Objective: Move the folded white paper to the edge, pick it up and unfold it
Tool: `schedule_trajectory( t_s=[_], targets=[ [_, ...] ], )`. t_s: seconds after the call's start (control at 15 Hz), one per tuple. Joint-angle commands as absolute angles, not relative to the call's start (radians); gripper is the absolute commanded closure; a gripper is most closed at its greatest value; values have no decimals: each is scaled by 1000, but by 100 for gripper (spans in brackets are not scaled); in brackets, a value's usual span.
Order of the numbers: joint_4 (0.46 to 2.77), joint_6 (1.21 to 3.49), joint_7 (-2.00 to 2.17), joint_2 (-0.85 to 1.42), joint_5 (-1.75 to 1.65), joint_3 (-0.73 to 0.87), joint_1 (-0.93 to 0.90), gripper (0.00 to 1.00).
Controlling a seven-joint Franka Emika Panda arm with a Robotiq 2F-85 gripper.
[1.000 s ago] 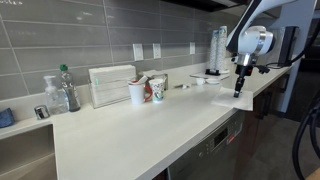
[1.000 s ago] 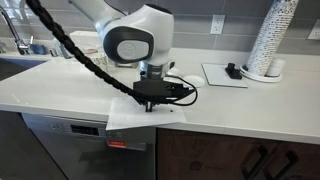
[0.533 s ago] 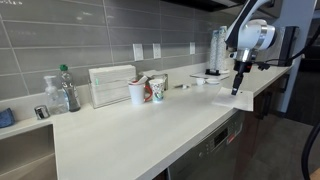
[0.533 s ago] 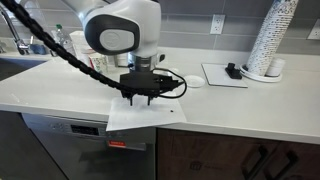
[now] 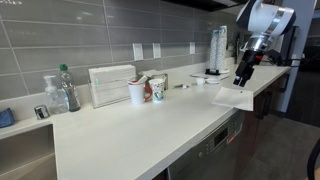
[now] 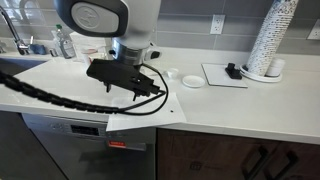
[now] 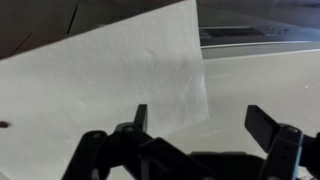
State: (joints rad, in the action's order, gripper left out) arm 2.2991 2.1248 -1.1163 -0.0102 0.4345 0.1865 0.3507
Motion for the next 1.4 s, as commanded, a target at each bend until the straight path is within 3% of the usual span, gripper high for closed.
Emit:
schedule_trajectory(
  t_s=[0.0, 0.93, 1.33],
  targets=[
    [2339, 2021, -1102, -62, 518, 285, 365, 1],
    [2366, 1836, -1126, 88, 996, 454, 464, 0],
    [2306, 1800, -1201, 233, 1115, 453, 505, 0]
  ],
)
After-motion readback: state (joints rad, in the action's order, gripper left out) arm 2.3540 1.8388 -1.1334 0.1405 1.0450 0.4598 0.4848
